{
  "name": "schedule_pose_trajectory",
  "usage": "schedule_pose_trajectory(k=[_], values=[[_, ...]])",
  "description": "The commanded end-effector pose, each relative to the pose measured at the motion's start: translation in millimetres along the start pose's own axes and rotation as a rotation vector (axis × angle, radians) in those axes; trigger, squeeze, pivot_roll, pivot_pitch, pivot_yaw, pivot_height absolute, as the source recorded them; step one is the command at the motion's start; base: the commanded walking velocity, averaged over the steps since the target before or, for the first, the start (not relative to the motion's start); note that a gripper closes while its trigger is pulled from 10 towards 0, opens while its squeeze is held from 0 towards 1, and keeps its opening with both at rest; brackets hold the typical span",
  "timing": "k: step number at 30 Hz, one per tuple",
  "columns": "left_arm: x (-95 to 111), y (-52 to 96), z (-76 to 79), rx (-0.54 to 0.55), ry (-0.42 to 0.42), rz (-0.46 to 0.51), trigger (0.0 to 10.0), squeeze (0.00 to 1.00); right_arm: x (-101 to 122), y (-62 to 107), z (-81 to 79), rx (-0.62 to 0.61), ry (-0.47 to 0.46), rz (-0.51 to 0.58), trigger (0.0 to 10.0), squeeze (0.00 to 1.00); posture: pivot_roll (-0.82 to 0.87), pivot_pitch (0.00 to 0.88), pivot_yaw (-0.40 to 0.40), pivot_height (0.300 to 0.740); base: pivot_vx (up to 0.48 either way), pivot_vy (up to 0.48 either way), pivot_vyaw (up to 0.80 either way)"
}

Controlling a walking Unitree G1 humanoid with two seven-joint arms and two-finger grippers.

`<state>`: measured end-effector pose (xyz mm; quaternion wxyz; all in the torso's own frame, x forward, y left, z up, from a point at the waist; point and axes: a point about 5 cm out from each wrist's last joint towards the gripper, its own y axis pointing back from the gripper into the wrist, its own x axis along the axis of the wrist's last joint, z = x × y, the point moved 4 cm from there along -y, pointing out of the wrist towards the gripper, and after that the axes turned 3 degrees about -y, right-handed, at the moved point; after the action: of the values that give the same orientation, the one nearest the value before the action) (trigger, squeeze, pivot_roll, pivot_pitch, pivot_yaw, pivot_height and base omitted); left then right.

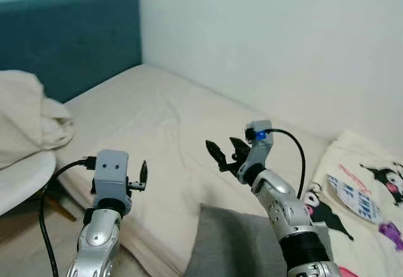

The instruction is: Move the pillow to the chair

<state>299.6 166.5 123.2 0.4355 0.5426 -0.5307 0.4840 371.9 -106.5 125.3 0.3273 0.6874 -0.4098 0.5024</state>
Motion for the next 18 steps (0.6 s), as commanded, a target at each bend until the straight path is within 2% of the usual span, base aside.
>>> schedule_pose_trajectory(k=[1, 2, 18], values=[[-3.9, 0.5, 3.3, -0.016, 0.012, -0.019, 10.0, 0.00, -0.1, 1.5, 4.0, -0.012, -0.001, -0.007, 10.0, 0.00, -0.02, 0.000, -0.106, 0.740, 0.000, 0.435, -0.80], [-3.9, 0.5, 3.3, -0.016, 0.012, -0.019, 10.0, 0.00, -0.1, 1.5, 4.0, -0.012, -0.001, -0.007, 10.0, 0.00, -0.02, 0.000, -0.106, 0.740, 0.000, 0.435, -0.80], [-1.1, -0.4, 3.0, -0.014, 0.016, -0.003, 10.0, 0.00, 1.3, 0.8, 4.6, -0.014, -0.002, -0.008, 10.0, 0.00, -0.03, 0.000, -0.107, 0.740, 0.000, 0.000, -0.80]])
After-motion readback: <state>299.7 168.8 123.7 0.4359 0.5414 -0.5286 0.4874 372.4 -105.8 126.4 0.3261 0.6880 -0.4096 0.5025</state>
